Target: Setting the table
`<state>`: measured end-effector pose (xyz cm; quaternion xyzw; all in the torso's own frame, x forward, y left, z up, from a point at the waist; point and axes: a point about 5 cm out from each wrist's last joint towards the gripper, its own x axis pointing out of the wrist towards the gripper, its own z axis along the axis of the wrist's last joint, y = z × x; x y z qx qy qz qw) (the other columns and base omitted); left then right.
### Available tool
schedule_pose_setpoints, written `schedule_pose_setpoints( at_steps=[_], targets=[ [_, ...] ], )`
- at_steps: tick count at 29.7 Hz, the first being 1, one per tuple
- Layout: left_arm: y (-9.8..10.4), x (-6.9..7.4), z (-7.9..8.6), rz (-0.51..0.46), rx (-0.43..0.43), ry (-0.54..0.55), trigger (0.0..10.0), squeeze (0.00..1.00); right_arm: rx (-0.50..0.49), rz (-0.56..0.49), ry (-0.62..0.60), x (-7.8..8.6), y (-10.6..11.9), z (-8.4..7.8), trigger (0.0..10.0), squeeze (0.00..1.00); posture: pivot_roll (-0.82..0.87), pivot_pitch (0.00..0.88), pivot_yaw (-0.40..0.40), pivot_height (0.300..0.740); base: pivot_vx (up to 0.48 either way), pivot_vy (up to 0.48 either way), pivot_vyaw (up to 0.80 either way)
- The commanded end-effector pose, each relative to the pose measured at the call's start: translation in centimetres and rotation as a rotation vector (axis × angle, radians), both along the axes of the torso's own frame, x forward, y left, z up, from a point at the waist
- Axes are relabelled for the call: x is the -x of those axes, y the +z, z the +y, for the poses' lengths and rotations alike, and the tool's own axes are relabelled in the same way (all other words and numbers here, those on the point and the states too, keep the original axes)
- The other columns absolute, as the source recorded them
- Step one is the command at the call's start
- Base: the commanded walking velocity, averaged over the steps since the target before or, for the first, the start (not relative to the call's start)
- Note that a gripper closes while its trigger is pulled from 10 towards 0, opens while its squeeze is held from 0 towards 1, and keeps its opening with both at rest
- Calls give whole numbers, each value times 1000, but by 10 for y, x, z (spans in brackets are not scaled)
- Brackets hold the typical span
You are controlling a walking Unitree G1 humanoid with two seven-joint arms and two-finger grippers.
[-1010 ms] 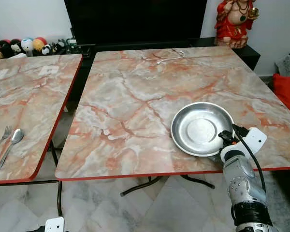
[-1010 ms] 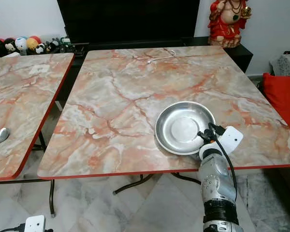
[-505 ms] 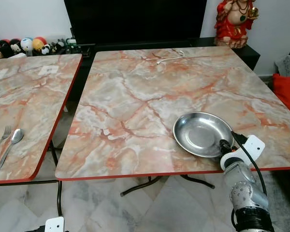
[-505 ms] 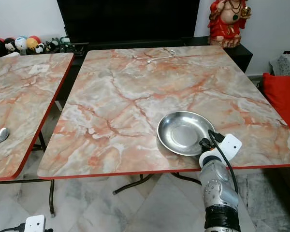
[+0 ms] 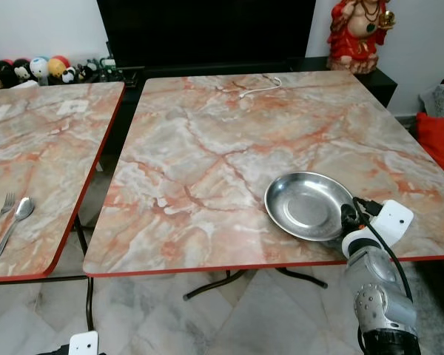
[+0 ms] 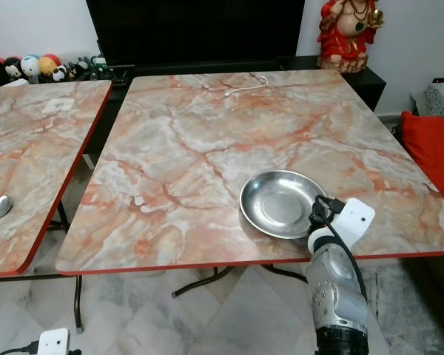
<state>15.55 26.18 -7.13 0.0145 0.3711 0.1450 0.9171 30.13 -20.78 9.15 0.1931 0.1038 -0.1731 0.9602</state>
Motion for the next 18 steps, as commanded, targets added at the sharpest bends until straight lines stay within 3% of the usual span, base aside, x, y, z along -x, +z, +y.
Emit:
schedule_pose_setpoints(
  at_steps=[1, 6, 10, 12, 18],
  targets=[
    [-2, 4, 1, 15, 4, 18, 10000, 0, 24, -21, -4, 1, 6, 1, 10000, 0, -32, 24, 15, 740, 0, 0, 0],
    [-2, 4, -1, 13, 8, 15, 10000, 0, 33, -19, -20, 8, 6, 1, 10000, 0, -34, 22, 12, 740, 0, 0, 0],
    [-2, 4, -2, 10, 8, 17, 10000, 0, 172, -132, -12, 9, 22, 0, 10000, 0, -36, 23, 12, 740, 0, 0, 0],
    [-2, 4, -1, 7, 8, 20, 10000, 0, 253, -203, 50, 7, 29, 7, 10000, 0, -38, 22, 13, 740, 0, 0, 0],
    [-1, 2, 1, 0, 7, 18, 10000, 0, 329, -251, 215, 8, 31, 17, 10000, 0, -44, 18, 17, 740, 0, 0, 0]
  ],
)
